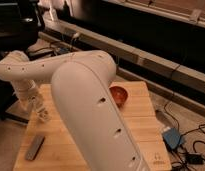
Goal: Place the bottle in the ceramic bowl
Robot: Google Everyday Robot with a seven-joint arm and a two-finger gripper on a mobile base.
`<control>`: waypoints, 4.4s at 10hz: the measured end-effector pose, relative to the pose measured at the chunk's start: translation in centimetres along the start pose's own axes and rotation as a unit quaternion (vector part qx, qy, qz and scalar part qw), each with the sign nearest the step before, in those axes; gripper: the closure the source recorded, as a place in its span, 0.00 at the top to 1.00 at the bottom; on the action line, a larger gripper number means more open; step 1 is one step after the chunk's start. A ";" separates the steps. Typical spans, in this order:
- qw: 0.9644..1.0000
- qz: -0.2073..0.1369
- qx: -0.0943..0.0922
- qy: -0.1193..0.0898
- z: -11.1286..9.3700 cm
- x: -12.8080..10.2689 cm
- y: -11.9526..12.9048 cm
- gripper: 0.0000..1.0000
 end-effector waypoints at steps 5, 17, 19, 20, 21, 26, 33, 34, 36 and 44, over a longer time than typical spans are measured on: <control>0.999 -0.026 -0.021 -0.010 2.4 0.1 0.1 0.43; 0.989 0.119 -0.023 -0.087 -9.9 4.4 -12.9 0.00; 0.979 0.176 -0.025 -0.103 -12.2 6.8 -17.3 0.00; 0.971 0.211 -0.019 -0.109 -12.8 8.7 -20.4 0.00; 0.965 0.238 -0.013 -0.109 -12.7 10.2 -22.9 0.00; 0.944 0.315 0.020 -0.096 -11.7 14.8 -29.6 0.00; 0.906 0.407 0.035 -0.111 -10.6 18.3 -37.3 0.00; 0.901 0.415 0.038 -0.118 -10.8 18.4 -38.5 0.00; 0.896 0.425 0.043 -0.119 -10.6 18.4 -39.9 0.00; 0.884 0.456 0.046 -0.091 -7.2 16.9 -43.2 0.13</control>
